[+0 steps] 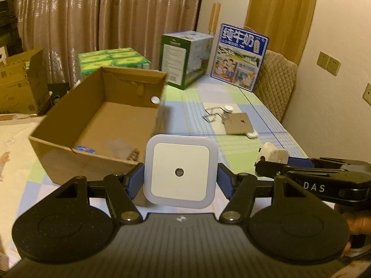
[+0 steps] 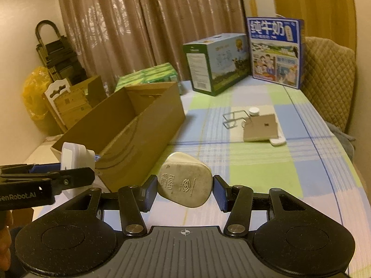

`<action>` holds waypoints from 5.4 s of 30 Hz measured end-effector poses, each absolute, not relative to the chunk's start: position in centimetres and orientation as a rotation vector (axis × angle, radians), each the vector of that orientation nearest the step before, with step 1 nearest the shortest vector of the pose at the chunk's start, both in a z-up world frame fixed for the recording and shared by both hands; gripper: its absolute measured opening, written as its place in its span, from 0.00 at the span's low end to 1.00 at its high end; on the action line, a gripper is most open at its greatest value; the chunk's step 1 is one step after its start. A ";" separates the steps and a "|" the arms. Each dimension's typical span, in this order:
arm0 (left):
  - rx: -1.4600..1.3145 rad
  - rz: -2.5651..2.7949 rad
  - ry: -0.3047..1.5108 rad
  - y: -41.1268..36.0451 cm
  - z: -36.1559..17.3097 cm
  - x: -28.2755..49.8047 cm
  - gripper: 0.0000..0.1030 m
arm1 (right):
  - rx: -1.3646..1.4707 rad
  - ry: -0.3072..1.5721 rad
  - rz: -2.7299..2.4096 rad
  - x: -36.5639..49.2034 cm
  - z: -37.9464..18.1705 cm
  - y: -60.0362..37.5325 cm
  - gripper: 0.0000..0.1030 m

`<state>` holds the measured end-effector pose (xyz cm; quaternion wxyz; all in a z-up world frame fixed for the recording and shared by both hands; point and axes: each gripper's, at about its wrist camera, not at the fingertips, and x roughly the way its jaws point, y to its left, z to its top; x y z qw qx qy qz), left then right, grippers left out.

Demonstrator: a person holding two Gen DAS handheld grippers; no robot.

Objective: Organize rigid objects
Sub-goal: 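Carry the night light and the plug over the cardboard box with both tools, then open the left tool to drop the night light into the box, then open the right tool to drop the plug into the box, then move both open tools away from the box back over the table, then move the right tool to the white Midea remote and close on it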

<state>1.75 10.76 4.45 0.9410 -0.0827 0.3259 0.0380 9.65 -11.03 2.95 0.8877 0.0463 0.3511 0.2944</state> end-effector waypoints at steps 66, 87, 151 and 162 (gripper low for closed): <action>0.118 0.107 0.830 28.9 -1.9 17.4 0.64 | -0.511 0.630 1.006 20.8 -1.6 13.7 0.47; 0.089 0.124 0.799 29.0 -0.8 15.8 0.63 | -0.518 0.627 0.972 21.1 -1.8 13.3 0.47; -0.093 -0.050 0.716 2.7 2.3 7.2 0.71 | 0.239 0.717 0.350 10.2 1.5 -23.5 0.57; -0.094 -0.047 0.751 1.4 1.0 8.2 0.89 | 0.253 0.723 0.310 10.4 1.2 -24.9 0.77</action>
